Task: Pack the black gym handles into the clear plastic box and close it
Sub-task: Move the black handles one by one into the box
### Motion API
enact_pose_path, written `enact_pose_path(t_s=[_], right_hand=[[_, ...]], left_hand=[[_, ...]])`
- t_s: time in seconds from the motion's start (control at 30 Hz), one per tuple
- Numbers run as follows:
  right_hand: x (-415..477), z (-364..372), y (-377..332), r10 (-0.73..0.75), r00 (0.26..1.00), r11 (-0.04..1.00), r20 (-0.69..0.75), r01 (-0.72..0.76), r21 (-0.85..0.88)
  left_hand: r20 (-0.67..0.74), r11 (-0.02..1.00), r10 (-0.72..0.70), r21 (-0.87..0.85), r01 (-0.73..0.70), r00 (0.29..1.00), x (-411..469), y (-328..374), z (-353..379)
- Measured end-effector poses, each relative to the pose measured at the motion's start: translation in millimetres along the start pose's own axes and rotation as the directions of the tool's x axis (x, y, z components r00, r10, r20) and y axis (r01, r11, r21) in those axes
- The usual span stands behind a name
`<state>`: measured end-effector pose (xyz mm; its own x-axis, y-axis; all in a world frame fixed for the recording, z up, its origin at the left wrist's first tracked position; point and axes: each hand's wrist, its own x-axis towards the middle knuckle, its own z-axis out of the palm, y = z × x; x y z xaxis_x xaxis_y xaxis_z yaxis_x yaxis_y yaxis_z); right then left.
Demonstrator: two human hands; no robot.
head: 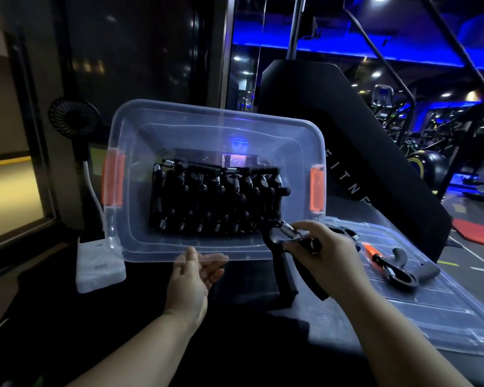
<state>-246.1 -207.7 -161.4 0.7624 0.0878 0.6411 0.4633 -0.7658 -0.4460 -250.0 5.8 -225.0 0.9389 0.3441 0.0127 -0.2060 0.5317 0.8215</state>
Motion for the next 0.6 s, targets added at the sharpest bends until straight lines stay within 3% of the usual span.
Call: enact_pose_path(t_s=[0.27, 0.6], right_hand=[[9, 14, -7, 0.141, 0.977, 0.968, 0.158, -0.169, 0.183], [25, 18, -19, 0.245, 0.946, 0.912, 0.212, -0.299, 0.280]], left_hand=[[0.021, 1.000, -0.013, 0.002, 0.013, 1.000, 2, 0, -2], [0.038, 1.000, -0.027, 0.003, 0.027, 0.999, 2, 1, -4]])
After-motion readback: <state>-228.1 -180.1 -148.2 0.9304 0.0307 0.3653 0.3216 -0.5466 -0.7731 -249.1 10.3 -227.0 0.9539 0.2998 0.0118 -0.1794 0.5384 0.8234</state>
